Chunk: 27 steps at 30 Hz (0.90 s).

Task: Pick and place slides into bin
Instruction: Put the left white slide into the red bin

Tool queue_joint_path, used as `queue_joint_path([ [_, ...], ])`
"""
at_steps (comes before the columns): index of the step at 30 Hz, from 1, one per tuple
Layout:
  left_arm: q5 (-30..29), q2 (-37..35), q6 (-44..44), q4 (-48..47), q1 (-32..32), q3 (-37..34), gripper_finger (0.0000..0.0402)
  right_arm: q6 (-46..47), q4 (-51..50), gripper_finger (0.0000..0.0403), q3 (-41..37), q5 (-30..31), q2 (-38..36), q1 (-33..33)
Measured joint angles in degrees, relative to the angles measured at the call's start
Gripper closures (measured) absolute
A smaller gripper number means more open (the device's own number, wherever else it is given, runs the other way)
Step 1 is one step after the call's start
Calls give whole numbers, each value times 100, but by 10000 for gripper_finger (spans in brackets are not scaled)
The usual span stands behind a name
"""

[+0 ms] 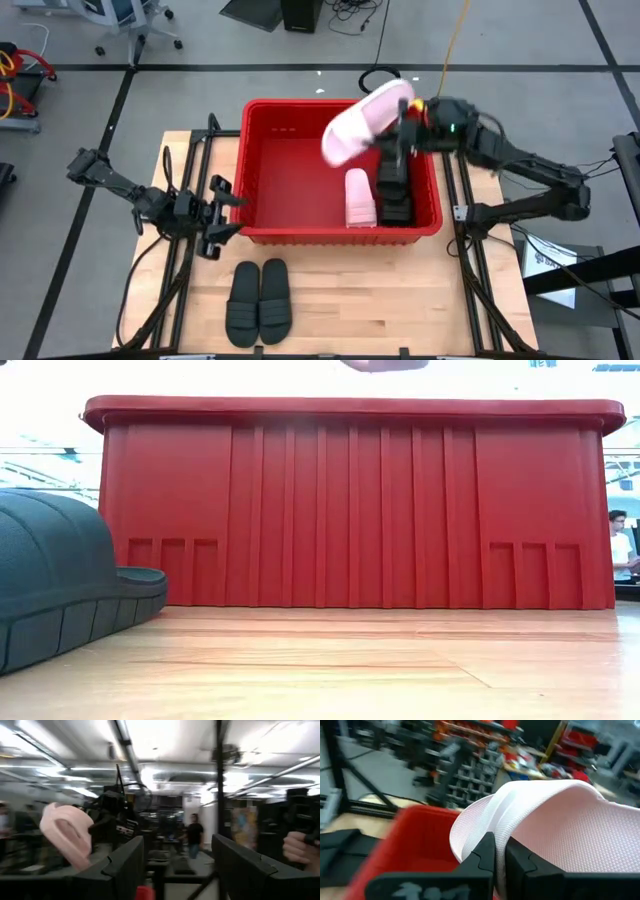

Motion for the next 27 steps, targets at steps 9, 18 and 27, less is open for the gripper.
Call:
queue_joint_path([
  [9,-321,-70,-33,-81,771,0,160,-184,-1316,401,788,-2940,881,-2574],
  [18,-271,-335,-170,-416,1496,0,160,-2179,-3722,402,1729,-3783,2531,-2928],
  [27,304,-370,-334,-712,2029,0,160,-3697,-4634,402,1943,-3786,3569,-2742],
])
